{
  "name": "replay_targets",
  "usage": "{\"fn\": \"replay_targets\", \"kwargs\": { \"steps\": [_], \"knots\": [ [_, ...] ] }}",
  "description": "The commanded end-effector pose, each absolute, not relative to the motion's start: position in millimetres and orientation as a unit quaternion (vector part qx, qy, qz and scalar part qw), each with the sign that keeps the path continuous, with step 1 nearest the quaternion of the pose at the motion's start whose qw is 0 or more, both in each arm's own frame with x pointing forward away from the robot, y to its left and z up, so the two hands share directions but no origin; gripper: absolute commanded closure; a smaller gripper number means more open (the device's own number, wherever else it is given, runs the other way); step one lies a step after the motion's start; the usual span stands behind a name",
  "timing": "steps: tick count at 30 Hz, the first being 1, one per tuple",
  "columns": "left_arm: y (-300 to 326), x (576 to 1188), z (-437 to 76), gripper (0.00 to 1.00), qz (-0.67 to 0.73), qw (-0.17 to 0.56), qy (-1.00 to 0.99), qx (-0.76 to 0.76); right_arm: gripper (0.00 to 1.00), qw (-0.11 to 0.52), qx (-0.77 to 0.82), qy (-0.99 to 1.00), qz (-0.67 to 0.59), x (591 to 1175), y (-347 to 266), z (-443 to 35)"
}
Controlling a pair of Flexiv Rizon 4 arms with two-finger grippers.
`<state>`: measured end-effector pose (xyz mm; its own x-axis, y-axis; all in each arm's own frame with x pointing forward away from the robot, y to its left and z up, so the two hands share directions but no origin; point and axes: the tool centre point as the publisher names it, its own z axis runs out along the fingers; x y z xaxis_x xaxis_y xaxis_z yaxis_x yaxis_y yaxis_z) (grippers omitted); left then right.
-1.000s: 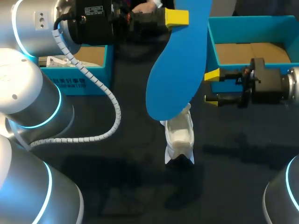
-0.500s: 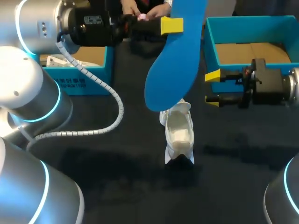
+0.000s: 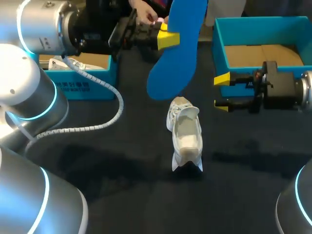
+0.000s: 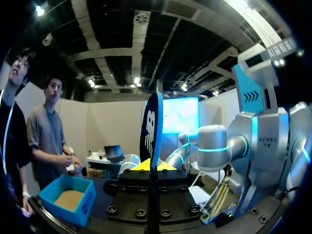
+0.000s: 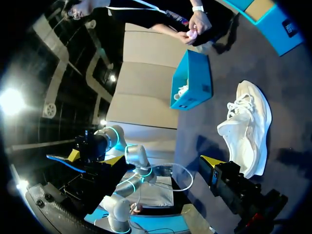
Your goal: Take the shoe out of the shoebox, open the shoe tongue, remove and reinsert the insole, then place the shoe into the shoebox
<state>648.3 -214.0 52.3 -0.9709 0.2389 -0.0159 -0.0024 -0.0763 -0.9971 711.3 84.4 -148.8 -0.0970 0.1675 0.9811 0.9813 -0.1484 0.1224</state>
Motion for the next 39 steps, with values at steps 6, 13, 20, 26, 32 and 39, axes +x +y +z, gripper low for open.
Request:
{"fn": "replay_targets", "kwargs": {
  "steps": [6, 13, 20, 26, 32, 39],
  "knots": [
    [-214.0, 651.4, 28.8, 1.00, 0.759, -0.108, -0.569, -0.299, 0.00, 0.388, -0.549, -0.524, -0.523, 711.6, 86.3, -149.2],
    [-214.0, 651.4, 28.8, 1.00, 0.759, -0.108, -0.569, -0.299, 0.00, 0.388, -0.549, -0.524, -0.523, 711.6, 86.3, -149.2],
    [-214.0, 651.4, 28.8, 1.00, 0.759, -0.108, -0.569, -0.299, 0.00, 0.388, -0.549, -0.524, -0.523, 711.6, 86.3, -149.2],
    [-208.8, 658.7, 7.6, 1.00, 0.729, -0.153, -0.559, -0.365, 0.00, 0.388, -0.549, -0.524, -0.523, 711.6, 86.3, -149.2],
    [-199.7, 669.9, -15.7, 1.00, 0.691, -0.226, -0.520, -0.449, 0.00, 0.388, -0.549, -0.524, -0.523, 711.6, 86.3, -149.2],
    [-195.5, 672.9, -40.2, 1.00, 0.639, -0.271, -0.508, -0.510, 0.00, 0.388, -0.549, -0.524, -0.523, 711.6, 86.3, -149.2]
  ]
}}
